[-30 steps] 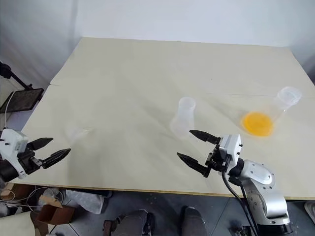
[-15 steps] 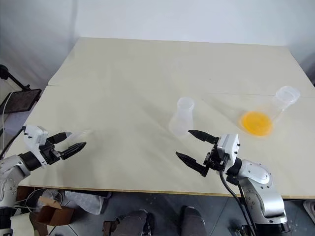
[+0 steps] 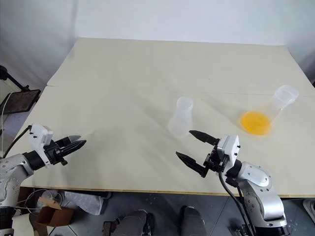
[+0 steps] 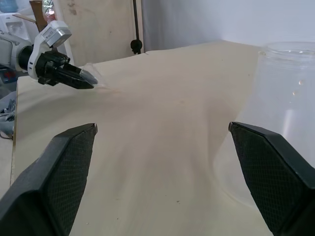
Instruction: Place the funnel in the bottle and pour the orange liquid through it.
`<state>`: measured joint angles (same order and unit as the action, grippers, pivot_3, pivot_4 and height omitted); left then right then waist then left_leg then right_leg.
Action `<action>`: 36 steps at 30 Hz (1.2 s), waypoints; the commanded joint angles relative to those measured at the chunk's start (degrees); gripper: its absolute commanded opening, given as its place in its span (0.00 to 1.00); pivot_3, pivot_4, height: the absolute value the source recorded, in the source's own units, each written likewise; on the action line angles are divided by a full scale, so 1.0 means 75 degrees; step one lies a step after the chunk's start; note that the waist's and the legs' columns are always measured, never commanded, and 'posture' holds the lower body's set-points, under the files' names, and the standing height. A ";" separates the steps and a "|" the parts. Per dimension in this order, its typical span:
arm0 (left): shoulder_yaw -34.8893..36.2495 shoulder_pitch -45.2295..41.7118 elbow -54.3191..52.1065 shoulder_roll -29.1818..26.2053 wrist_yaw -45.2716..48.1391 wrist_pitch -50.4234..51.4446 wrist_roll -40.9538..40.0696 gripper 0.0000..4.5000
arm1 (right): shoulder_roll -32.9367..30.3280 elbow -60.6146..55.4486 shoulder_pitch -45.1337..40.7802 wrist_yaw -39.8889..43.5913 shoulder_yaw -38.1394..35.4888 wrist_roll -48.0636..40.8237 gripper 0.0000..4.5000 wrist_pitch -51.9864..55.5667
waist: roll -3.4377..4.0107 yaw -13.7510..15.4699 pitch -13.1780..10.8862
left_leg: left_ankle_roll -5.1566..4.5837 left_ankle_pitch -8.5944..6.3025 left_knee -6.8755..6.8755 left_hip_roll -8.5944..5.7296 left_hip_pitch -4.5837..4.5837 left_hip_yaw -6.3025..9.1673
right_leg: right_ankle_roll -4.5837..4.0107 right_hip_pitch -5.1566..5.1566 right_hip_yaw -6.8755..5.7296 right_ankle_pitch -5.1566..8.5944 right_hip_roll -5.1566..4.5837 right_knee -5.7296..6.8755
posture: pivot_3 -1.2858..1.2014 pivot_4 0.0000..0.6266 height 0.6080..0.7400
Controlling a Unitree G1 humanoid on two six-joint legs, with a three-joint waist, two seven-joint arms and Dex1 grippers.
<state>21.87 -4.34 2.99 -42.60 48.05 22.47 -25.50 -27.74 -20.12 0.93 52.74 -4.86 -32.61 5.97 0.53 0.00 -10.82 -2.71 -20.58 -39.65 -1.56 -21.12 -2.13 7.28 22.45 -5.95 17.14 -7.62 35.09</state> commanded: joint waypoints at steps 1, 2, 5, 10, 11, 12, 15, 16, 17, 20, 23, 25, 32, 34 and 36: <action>0.0039 -0.0122 0.0028 0.0036 -0.0033 -0.0156 -0.0013 0.07 | 0.0031 -0.0281 0.0127 0.0010 -0.0099 -0.0027 1.00 -0.0247 | 0.0000 0.0008 0.0000 | 0.0000 0.0000 0.0000 0.0000 0.0000 0.0000 | 0.0000 0.0000 0.0000 0.0000 0.0000 0.0000 | 0.52 0.24 1.00; 0.0035 -0.0119 0.0039 0.0029 -0.0016 -0.0175 -0.0009 0.01 | 0.0013 -0.0286 0.0154 0.0017 -0.0110 -0.0028 1.00 -0.0266 | 0.0000 0.0013 0.0000 | 0.0000 0.0000 0.0000 0.0000 0.0000 0.0001 | 0.0000 0.0000 0.0000 0.0000 0.0000 0.0001 | 0.52 0.24 1.00; -0.0001 -0.0137 0.0066 0.0006 0.0088 -0.0175 -0.0037 0.00 | -0.0049 -0.0299 0.0215 0.0017 -0.0177 -0.0045 1.00 -0.0310 | 0.0000 0.0003 0.0000 | 0.0000 0.0000 -0.0001 -0.0003 0.0001 -0.0001 | 0.0000 -0.0001 0.0000 0.0000 0.0000 0.0001 | 0.52 0.24 1.00; -0.0117 -0.0668 -0.0207 -0.0148 0.0347 -0.0098 -0.0223 0.00 | -0.0182 -0.0463 0.0449 -0.0039 -0.0511 -0.0120 1.00 -0.0375 | 0.0000 0.0038 0.0000 | 0.0000 0.0000 -0.0002 -0.0002 0.0000 0.0000 | 0.0000 -0.0001 -0.0002 0.0000 0.0001 0.0001 | 0.52 0.24 1.00; -0.0227 -0.1004 -0.0422 -0.0251 0.0528 -0.0040 -0.0330 0.00 | -0.0235 -0.0566 0.0563 -0.0043 -0.0640 -0.0181 1.00 -0.0378 | 0.0000 0.0070 0.0000 | -0.0001 0.0001 -0.0005 -0.0004 -0.0003 0.0002 | 0.0000 -0.0002 -0.0003 0.0000 0.0001 0.0003 | 0.52 0.24 1.00; -0.0400 -0.1513 -0.0616 -0.0334 0.0735 0.0033 -0.0453 0.00 | -0.0299 -0.0695 0.0709 -0.0027 -0.0800 -0.0257 1.00 -0.0378 | -0.0003 0.0145 -0.0002 | -0.0002 0.0001 -0.0009 -0.0005 -0.0005 0.0003 | 0.0000 -0.0002 -0.0003 0.0000 0.0003 0.0002 | 0.52 0.24 1.00; -0.1126 -0.3146 -0.0707 -0.0399 0.1203 0.0284 -0.0525 0.00 | -0.0487 -0.1074 0.1135 0.0026 -0.1210 -0.0438 1.00 -0.0356 | -0.0011 0.0276 -0.0003 | -0.0004 0.0002 -0.0043 -0.0011 -0.0023 0.0027 | 0.0000 -0.0006 -0.0003 0.0000 0.0008 0.0018 | 0.52 0.24 1.00; -0.1466 -0.3783 -0.0597 -0.0329 0.1391 0.0382 -0.0484 0.00 | -0.0547 -0.1210 0.1293 0.0032 -0.1354 -0.0521 1.00 -0.0333 | -0.0013 0.0271 -0.0002 | -0.0006 0.0003 -0.0045 -0.0024 -0.0023 0.0027 | 0.0001 -0.0009 -0.0002 -0.0001 0.0010 0.0023 | 0.52 0.24 1.00; -0.1765 -0.4297 -0.0468 -0.0257 0.1555 0.0426 -0.0411 0.00 | -0.0593 -0.1309 0.1409 0.0021 -0.1455 -0.0573 1.00 -0.0315 | -0.0010 0.0270 0.0000 | -0.0009 0.0005 -0.0043 -0.0032 -0.0014 0.0015 | 0.0006 -0.0010 -0.0002 -0.0003 0.0011 0.0029 | 0.52 0.24 1.00; -0.2935 -0.6046 0.0270 0.0327 0.2115 0.0246 0.0100 0.00 | -0.0662 -0.1518 0.1784 -0.0071 -0.1802 -0.0589 1.00 -0.0317 | -0.0009 0.0232 0.0001 | -0.0017 0.0007 -0.0036 -0.0052 0.0000 -0.0005 | 0.0012 -0.0008 -0.0017 -0.0007 0.0012 0.0043 | 0.52 0.24 1.00; -0.3666 -0.7232 0.1261 0.0967 0.2480 -0.0117 0.0589 0.00 | -0.0571 -0.1632 0.2070 -0.0295 -0.2161 -0.0593 1.00 -0.0404 | -0.0010 0.0220 0.0000 | -0.0028 0.0013 -0.0040 -0.0056 -0.0007 -0.0012 | 0.0016 -0.0006 -0.0023 -0.0008 0.0016 0.0045 | 0.52 0.24 1.00; -0.4140 -0.8217 0.2342 0.1745 0.2680 -0.0888 0.1030 0.00 | -0.0316 -0.1746 0.2399 -0.0619 -0.2576 -0.0695 1.00 -0.0515 | -0.0015 0.0203 -0.0003 | -0.0032 0.0015 -0.0040 -0.0049 -0.0011 -0.0023 | 0.0016 -0.0001 -0.0023 -0.0008 0.0023 0.0042 | 0.52 0.24 1.00; -0.4895 -0.9779 0.4892 0.3233 0.3177 -0.2469 0.2120 0.00 | 0.0505 -0.2122 0.3411 -0.1266 -0.3277 -0.0690 1.00 -0.0951 | -0.0019 0.0205 -0.0005 | -0.0036 0.0018 -0.0032 -0.0045 -0.0018 -0.0037 | 0.0020 0.0000 -0.0025 -0.0008 0.0027 0.0016 | 0.52 0.24 1.00; -0.4890 -0.9970 0.5245 0.3391 0.3313 -0.2649 0.2242 0.00 | 0.0612 -0.2237 0.3564 -0.1338 -0.3276 -0.0625 1.00 -0.1008 | -0.0017 0.0181 -0.0006 | -0.0036 0.0018 -0.0030 -0.0042 -0.0015 -0.0044 | 0.0020 0.0001 -0.0024 -0.0008 0.0030 0.0016 | 0.52 0.24 1.00; -0.5014 -1.0183 0.5603 0.3406 0.3369 -0.2987 0.2597 0.00 | 0.0693 -0.2345 0.3673 -0.1426 -0.3212 -0.0581 1.00 -0.1060 | -0.0017 0.0176 -0.0006 | -0.0039 0.0020 -0.0030 -0.0037 -0.0018 -0.0058 | 0.0020 0.0003 -0.0018 -0.0007 0.0032 0.0007 | 0.52 0.24 1.00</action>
<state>-16.10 -77.78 44.28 -16.46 72.88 2.45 -7.65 -22.93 -34.83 28.03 42.73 -27.83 -36.51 -0.21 0.40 1.32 -10.87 -3.01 -20.43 -39.88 -1.82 -21.25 -2.59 7.43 22.47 -6.07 17.09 -7.36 35.11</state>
